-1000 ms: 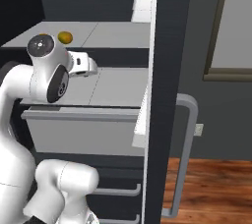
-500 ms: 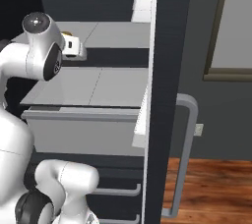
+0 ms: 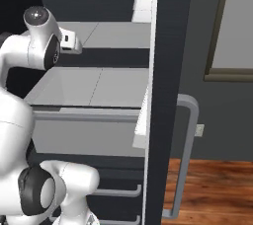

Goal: Pick up both oranges from the fridge and place them inside the tupperware on the counter.

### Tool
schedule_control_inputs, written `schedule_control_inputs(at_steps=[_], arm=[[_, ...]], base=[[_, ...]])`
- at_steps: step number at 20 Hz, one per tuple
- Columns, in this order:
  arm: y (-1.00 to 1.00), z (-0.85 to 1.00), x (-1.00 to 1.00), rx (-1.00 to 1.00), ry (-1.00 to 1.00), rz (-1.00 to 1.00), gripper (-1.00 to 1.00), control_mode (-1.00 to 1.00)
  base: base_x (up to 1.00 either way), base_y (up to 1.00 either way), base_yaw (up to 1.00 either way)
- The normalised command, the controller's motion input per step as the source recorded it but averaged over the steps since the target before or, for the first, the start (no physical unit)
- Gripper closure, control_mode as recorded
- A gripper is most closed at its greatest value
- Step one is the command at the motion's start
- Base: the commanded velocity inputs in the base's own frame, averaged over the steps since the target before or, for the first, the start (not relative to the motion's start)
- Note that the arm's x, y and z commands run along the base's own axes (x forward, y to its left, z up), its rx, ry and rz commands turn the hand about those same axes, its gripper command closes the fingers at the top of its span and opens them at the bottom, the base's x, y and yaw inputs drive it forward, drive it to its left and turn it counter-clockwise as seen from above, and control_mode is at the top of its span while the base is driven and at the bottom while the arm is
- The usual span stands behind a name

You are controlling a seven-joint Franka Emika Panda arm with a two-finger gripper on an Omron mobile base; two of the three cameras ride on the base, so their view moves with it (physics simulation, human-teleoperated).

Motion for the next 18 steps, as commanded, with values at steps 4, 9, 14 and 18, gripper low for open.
schedule_control_inputs(at_steps=[4,9,14,18], arm=[[0.04,0.0,0.57,-0.01,0.0,0.0,-1.0,-1.0],[0.0,0.0,0.51,0.0,0.0,0.0,-1.0,-1.0],[0.09,0.0,0.59,0.0,0.02,0.0,-1.0,-1.0],[0.26,0.0,0.59,-0.01,0.01,0.0,-1.0,-1.0]], base=[[0.0,0.0,0.0],[0.0,0.0,0.0],[0.0,0.0,0.0],[0.0,0.0,0.0]])
